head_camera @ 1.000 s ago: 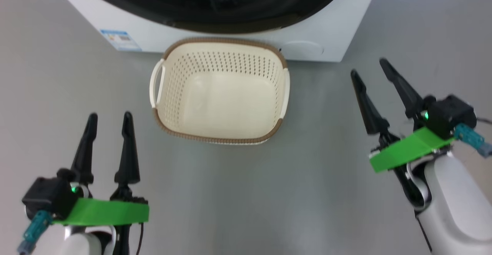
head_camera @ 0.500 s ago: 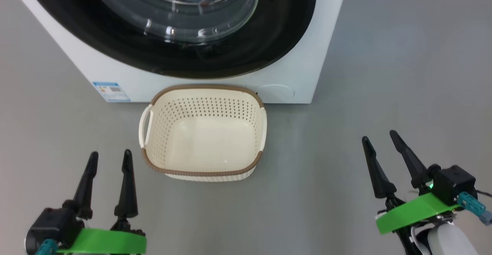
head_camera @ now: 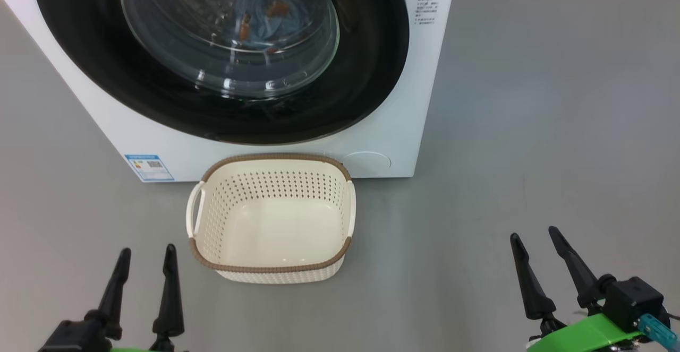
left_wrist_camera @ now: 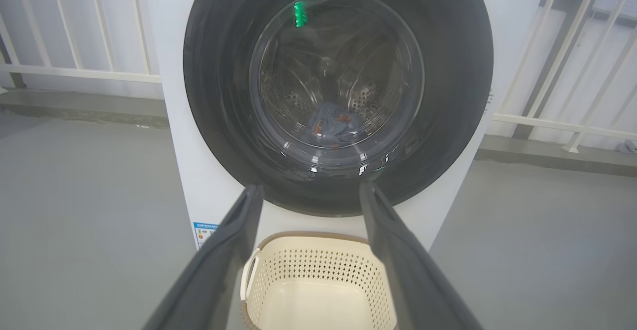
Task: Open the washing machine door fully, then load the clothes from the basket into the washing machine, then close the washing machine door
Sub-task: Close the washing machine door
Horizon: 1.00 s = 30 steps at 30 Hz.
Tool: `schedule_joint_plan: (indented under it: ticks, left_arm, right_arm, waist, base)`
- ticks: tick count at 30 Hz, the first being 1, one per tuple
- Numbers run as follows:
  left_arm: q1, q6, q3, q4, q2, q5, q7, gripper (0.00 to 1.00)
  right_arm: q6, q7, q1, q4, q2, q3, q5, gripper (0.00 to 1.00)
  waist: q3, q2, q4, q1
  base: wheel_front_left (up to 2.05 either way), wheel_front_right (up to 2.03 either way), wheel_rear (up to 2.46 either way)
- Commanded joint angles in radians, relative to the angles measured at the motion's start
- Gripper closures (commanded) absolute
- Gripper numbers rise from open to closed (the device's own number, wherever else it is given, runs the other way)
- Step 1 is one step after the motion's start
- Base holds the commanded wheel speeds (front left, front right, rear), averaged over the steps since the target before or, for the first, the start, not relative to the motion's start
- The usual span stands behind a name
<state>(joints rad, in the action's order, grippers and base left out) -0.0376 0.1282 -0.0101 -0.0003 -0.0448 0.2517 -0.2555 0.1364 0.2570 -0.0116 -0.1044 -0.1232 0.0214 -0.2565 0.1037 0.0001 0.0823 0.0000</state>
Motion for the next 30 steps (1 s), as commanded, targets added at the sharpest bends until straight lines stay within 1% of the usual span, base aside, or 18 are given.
schedule_joint_plan:
  ticks: [1,7,14,23,30]
  left_arm:
    - [-0.003,0.002,-0.030,-0.022,-0.015,-0.012,-0.006,0.00]
    - [-0.031,0.002,-0.032,-0.018,-0.021,-0.017,-0.006,0.00]
    - [-0.066,0.002,-0.019,-0.014,-0.027,-0.016,-0.006,0.00]
    - [-0.083,0.002,0.001,-0.004,-0.038,-0.017,-0.006,0.00]
    - [-0.079,0.002,0.006,-0.003,-0.045,-0.015,-0.006,0.00]
  right_arm:
    - [-0.006,0.005,0.015,0.039,0.007,0.008,0.014,0.00]
    - [-0.006,0.005,0.055,0.069,0.032,-0.008,0.024,0.00]
    - [-0.006,0.005,0.096,0.086,0.042,-0.018,0.050,0.00]
    - [-0.006,0.005,0.114,0.089,0.051,-0.040,0.052,0.00]
    - [-0.006,0.005,0.112,0.081,0.056,-0.046,0.052,0.00]
  waist:
    - [-0.021,-0.0001,-0.003,0.0000]
    - [-0.050,-0.0001,-0.007,0.0000]
    - [-0.075,-0.0001,-0.007,0.0000]
    - [-0.098,-0.0001,0.001,0.0000]
    - [-0.092,-0.0001,0.005,0.0000]
  base:
    - [0.00,0.00,0.00]
    - [0.00,0.00,0.00]
    - [0.00,0.00,0.00]
    - [0.00,0.00,0.00]
    - [0.00,0.00,0.00]
